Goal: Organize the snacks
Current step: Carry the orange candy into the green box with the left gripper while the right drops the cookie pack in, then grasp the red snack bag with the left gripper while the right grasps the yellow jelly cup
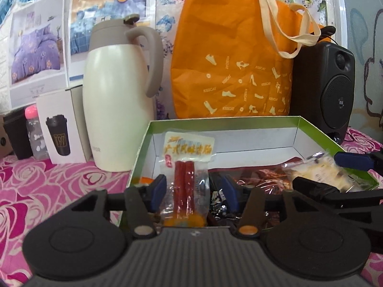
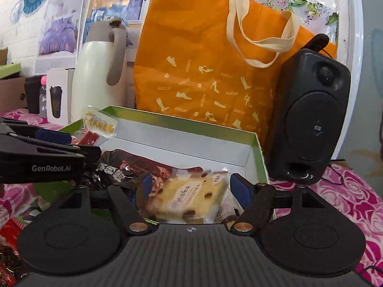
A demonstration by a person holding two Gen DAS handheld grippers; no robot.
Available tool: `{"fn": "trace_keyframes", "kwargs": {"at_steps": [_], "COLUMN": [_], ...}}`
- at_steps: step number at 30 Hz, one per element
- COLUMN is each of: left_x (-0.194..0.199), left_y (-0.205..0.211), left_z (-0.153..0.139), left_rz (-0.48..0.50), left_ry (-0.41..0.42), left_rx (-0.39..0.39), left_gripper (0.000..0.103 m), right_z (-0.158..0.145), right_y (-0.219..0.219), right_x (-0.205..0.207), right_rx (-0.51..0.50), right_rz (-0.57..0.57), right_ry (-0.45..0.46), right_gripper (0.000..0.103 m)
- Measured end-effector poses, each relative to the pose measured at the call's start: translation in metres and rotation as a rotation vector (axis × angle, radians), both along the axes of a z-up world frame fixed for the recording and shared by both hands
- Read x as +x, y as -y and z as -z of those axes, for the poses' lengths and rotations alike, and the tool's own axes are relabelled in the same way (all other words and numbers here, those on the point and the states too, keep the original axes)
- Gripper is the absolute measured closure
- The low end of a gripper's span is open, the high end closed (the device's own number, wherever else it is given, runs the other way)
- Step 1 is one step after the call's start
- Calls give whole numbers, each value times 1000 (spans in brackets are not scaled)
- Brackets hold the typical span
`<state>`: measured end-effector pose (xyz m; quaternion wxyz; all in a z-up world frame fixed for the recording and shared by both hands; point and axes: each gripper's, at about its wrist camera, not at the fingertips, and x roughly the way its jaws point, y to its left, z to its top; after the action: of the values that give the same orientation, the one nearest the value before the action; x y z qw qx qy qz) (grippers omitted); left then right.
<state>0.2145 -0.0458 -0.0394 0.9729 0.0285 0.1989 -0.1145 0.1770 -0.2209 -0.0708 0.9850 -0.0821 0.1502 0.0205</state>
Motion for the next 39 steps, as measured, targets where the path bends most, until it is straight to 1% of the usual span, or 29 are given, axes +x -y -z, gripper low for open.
{"fn": "trace_keyframes", "kwargs": {"at_steps": [2,4,9,11,13,14,16,18,19,22,25,29,32,35,37,38,39], "left_x": [-3,-7,-31,-51,-74,-86,-107,-123,-130,-144,-147,-145,-143,-141,-140,-139,-138], "left_y": [-1,-5,-19,-26,-30,-32,-32,-29,-27,-15,-4,8,14,15,18,18,17], "left_z": [-3,-7,-19,-22,-23,-22,-18,-10,-6,6,14,17,23,27,30,31,31], "left_rz": [-14,-36,-87,-94,-104,-107,-109,-104,-103,-92,-54,-3,27,67,72,76,89], "left_ry": [16,27,30,32,36,34,18,-4,-10,1,5,-5,-27,-62,-74,-81,-96], "left_rx": [24,33,54,44,26,15,8,12,21,84,106,123,133,111,112,108,90], "left_gripper": [47,47,43,41,39,38,37,36,36,36,36,36,36,36,37,43,55], "right_z": [-4,-12,-27,-24,-17,-12,-3,5,8,14,17,21,24,30,31,31,30], "right_y": [5,14,46,58,65,66,65,57,51,35,28,21,19,17,19,20,22], "right_x": [-5,-12,-51,-71,-85,-90,-97,-101,-102,-100,-93,-74,-60,-54,-53,-53,-54], "right_rx": [25,77,257,321,348,350,324,255,210,96,41,6,11,6,21,32,41], "right_rz": [-12,-16,-16,-21,-22,-25,-28,-18,-6,14,32,80,71,55,49,46,43], "right_ry": [11,30,41,20,-21,-46,-91,-110,-112,-111,-124,-184,-227,-264,-270,-268,-265], "right_gripper": [0,0,0,0,0,5,8,8,8,8,8,7,7,8,8,18,28]}}
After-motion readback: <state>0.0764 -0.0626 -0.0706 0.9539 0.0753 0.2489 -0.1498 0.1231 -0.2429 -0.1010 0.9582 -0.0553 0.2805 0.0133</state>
